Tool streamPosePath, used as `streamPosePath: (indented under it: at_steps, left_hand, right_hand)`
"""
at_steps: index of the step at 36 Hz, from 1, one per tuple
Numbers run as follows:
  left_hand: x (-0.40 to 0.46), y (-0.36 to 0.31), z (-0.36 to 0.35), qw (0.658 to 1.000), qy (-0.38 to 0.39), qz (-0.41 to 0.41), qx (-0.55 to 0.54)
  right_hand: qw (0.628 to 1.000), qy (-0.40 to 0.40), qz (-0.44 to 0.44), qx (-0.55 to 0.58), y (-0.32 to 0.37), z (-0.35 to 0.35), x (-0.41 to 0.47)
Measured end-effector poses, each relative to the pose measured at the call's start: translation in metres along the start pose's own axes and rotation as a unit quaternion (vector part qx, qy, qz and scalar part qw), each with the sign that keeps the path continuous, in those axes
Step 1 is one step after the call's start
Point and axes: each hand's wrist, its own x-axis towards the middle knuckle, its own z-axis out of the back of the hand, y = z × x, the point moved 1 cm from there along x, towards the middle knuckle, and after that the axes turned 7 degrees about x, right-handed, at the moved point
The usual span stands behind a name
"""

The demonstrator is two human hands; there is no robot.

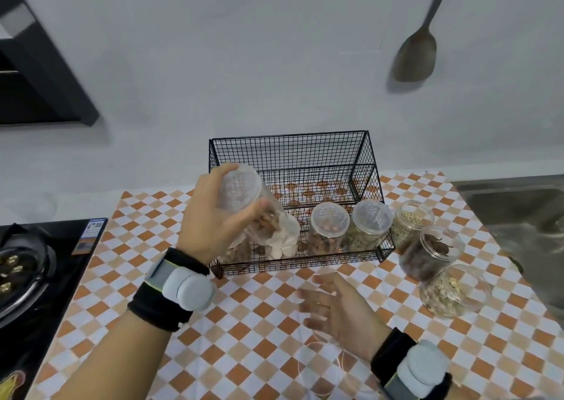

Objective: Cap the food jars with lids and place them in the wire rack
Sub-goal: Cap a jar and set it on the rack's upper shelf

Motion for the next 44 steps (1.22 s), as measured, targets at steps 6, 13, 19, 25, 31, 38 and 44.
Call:
streamPosePath:
  at_steps: [6, 13, 19, 25, 31, 38, 44]
  left_hand:
    - [0.024, 0.012, 0.001, 0.999, -0.013, 0.003, 0.040]
    - [0.051, 0.028, -0.001, 0.997, -0.029, 0.019, 0.076]
    - [0.072, 0.043, -0.008, 0.993, -0.019, 0.030, 0.108]
    - [0.082, 0.054, -0.015, 0.990, -0.009, 0.035, 0.138]
    - [0.086, 0.060, -0.024, 0.987, 0.018, 0.047, 0.154]
    - [0.087, 0.073, -0.041, 0.982, 0.048, 0.055, 0.177]
    - [0.085, 0.082, -0.053, 0.978, 0.064, 0.079, 0.181]
  right_hand:
    - [0.997, -0.053, 0.039, -0.050, -0.006, 0.019, 0.010]
    - [0.996, -0.075, -0.001, -0.041, -0.007, 0.031, 0.014]
    - [0.996, -0.077, -0.014, -0.035, -0.006, 0.040, 0.014]
    - [0.995, -0.093, -0.017, -0.028, -0.007, 0.046, 0.015]
    - [0.994, -0.103, -0.015, -0.032, -0.008, 0.048, 0.012]
    - [0.992, -0.117, -0.011, -0.035, -0.009, 0.052, 0.014]
    - [0.990, -0.132, -0.003, -0.049, -0.008, 0.047, 0.009]
